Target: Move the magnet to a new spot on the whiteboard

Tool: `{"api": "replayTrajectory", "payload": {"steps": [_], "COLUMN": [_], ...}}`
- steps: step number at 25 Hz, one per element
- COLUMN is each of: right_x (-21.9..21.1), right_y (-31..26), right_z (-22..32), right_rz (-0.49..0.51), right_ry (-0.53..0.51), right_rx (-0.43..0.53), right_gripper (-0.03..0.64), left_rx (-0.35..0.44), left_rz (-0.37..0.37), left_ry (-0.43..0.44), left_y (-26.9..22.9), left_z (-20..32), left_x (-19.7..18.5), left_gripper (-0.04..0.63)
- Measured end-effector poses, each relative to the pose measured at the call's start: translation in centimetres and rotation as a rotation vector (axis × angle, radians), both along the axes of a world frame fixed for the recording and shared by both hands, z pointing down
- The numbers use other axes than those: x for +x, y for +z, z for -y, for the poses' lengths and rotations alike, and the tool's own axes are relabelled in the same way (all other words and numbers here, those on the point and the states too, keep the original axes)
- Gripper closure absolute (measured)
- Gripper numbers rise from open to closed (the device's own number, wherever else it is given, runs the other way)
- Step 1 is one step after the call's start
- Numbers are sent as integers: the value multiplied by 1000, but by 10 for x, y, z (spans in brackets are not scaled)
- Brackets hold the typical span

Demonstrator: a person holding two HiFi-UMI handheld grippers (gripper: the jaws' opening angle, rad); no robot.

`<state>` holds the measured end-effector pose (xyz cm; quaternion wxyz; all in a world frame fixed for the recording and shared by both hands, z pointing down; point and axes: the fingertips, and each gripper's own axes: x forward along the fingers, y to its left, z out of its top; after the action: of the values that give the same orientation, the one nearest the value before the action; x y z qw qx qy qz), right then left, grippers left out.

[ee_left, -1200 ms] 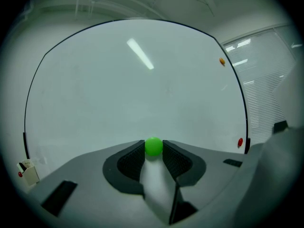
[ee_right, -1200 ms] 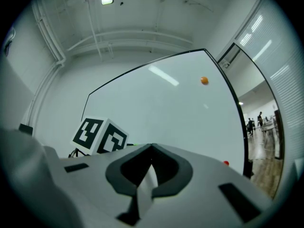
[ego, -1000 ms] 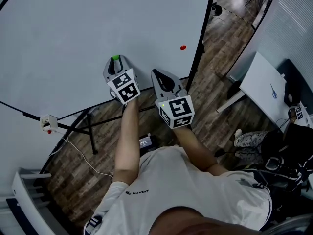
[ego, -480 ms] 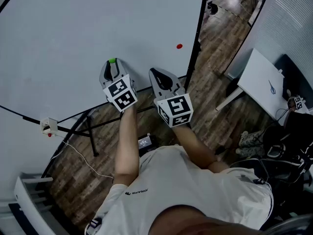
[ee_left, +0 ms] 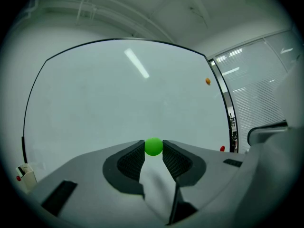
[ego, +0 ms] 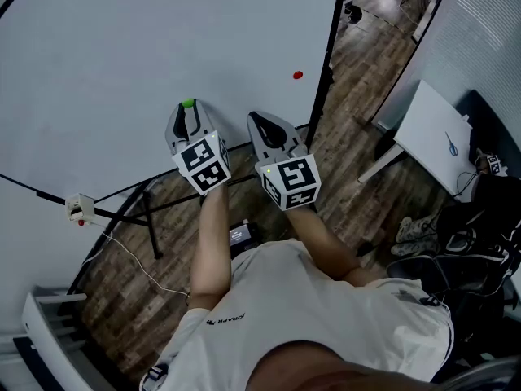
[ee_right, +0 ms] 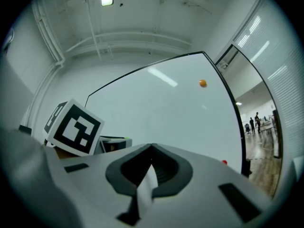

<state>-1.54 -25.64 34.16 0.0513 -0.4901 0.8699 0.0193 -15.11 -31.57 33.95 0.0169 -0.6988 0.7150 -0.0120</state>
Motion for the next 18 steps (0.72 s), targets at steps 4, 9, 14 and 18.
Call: {"api": "replayTrajectory", "payload": {"steps": [4, 9, 14, 18], "right_x": [1, 1, 4, 4], "right_y": [0, 1, 0, 2], "right_z": [-1, -1, 1, 2], "right_rz": [3, 6, 11, 11], "right_ry": [1, 1, 6, 8], "right_rx": [0, -1, -1, -6], "right_gripper": [604, 603, 604, 604], "left_rx": [6, 15, 14, 18], "left_rz": [3, 4, 6, 2], "left_ry": [6, 12, 23, 27], "left_y": [-2, -3, -2, -2], "left_z": [-6, -14, -17, -21], "left_x": [3, 5, 11, 12], "left_gripper": [477, 477, 477, 477]}}
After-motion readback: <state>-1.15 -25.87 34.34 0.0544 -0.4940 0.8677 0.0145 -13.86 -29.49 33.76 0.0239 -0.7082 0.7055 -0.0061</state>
